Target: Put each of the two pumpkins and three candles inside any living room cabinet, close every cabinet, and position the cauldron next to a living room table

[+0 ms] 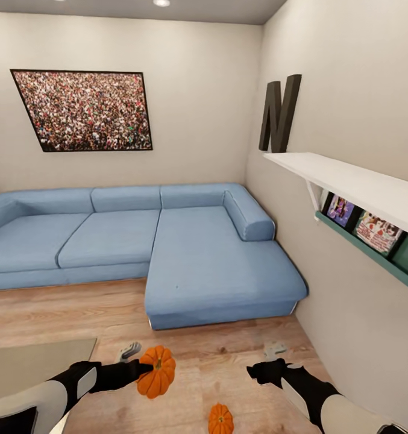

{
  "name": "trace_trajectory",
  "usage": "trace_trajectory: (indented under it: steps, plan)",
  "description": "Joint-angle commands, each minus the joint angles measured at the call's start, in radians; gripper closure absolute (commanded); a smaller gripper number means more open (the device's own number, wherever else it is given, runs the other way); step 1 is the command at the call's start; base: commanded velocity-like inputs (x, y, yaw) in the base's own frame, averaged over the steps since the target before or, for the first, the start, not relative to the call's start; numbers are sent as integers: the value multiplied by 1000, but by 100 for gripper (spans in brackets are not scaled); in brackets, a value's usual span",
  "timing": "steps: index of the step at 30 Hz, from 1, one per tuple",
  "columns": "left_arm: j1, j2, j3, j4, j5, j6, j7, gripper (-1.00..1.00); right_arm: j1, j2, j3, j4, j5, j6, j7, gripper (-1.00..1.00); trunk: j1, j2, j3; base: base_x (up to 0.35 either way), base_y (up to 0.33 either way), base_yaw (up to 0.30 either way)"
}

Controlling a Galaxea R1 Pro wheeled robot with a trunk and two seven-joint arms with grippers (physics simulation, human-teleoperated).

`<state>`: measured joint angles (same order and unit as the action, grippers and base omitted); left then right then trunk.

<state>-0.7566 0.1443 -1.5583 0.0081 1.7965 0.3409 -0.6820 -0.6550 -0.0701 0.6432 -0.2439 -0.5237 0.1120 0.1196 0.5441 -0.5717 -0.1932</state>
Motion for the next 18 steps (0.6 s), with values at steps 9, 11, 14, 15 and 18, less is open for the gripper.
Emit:
trace_trajectory:
  steps: [9, 11, 14, 15, 18]
  plan:
    - [0, -2, 6, 0, 2, 0, 1, 100, 0, -1, 1, 18, 1, -28, 0, -100, 0, 0, 0, 34, 0, 3]
    - [0, -2, 6, 0, 2, 0, 1, 100, 0, -1, 1, 18, 1, -32, 1, -100, 0, 0, 0, 1, 0, 0]
    - [0, -2, 6, 0, 3, 0, 1, 100, 0, -1, 1, 18, 1, -34, 4, -100, 0, 0, 0, 0, 0, 0]
    - [0, -2, 6, -1, 3, 0, 1, 100, 0, -1, 1, 18, 1, -34, 5, -100, 0, 0, 0, 0, 0, 0]
    - [0, -2, 6, -2, 3, 0, 1, 100, 0, -1, 1, 18, 2, -34, 5, -100, 0, 0, 0, 0, 0, 0]
